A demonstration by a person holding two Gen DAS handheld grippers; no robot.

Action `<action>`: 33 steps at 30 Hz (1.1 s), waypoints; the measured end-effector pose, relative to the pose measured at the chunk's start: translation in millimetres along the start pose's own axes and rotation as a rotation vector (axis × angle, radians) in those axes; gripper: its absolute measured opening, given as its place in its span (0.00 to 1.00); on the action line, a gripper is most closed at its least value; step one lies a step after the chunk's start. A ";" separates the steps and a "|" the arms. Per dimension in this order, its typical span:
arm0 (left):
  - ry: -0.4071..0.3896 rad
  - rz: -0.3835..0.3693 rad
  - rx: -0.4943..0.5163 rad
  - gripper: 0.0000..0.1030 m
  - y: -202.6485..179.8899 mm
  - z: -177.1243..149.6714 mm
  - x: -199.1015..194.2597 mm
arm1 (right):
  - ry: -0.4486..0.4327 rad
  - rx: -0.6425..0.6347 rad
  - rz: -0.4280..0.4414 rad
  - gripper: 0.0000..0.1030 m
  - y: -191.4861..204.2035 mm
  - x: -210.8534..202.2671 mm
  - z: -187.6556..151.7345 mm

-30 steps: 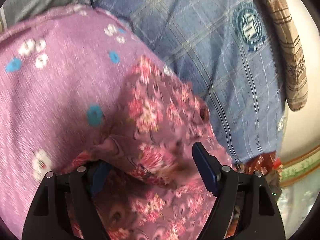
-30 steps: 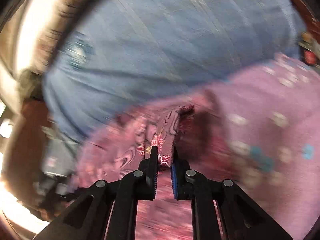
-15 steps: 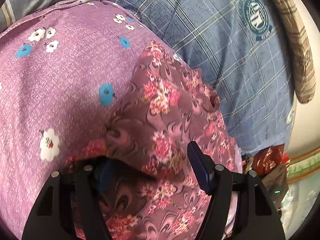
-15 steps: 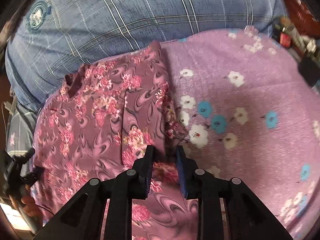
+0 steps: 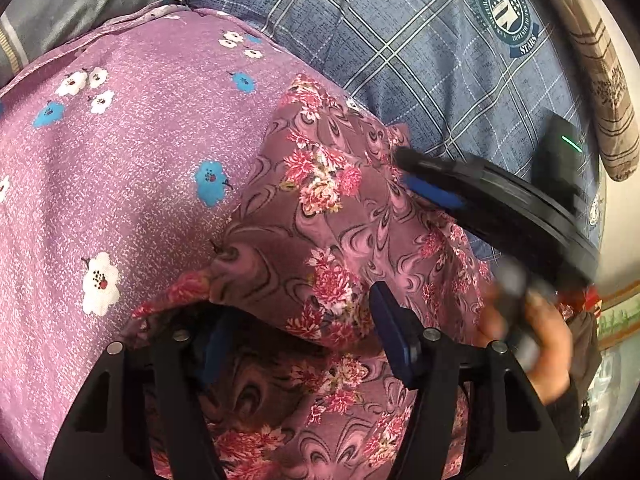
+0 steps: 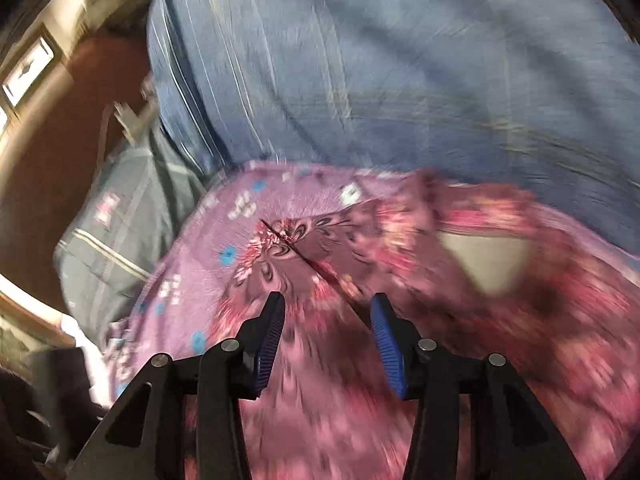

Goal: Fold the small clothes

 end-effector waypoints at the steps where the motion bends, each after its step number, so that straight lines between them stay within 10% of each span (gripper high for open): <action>1: 0.002 -0.007 -0.002 0.61 0.9 0.7 -0.2 | 0.050 0.001 -0.011 0.47 -1.0 13.0 -3.7; 5: 0.001 -0.045 -0.043 0.61 4.9 5.6 0.5 | 0.028 -0.202 0.023 0.04 35.4 13.0 -8.7; 12: -0.005 -0.018 -0.020 0.61 2.8 9.6 5.6 | -0.017 -0.125 -0.078 0.05 15.5 33.8 3.4; 17: -0.017 -0.121 -0.003 0.61 -21.8 2.9 -1.3 | -0.116 0.019 0.048 0.10 -19.9 -65.8 -4.8; 23: -0.101 -0.236 0.229 0.61 -92.7 -11.9 -33.7 | -0.277 0.192 -0.213 0.27 -138.9 -176.8 -42.4; 27: -0.243 -0.018 0.285 0.69 -71.5 20.9 -50.8 | -0.279 0.353 -0.293 0.28 -207.8 -202.7 -89.8; 33: 0.016 0.277 0.284 0.69 -12.2 14.6 22.6 | -0.283 0.336 -0.339 0.24 -219.8 -163.9 -124.8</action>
Point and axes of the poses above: each gripper's, at about its wrist camera, not at the fingertips, and x roughly the way its jaws point, y to its left, z to its top, the point moved 8 cm from there along x, roughly the way its jaws point, and after that the axes turned 13 degrees about x, right-handed, at the moved point
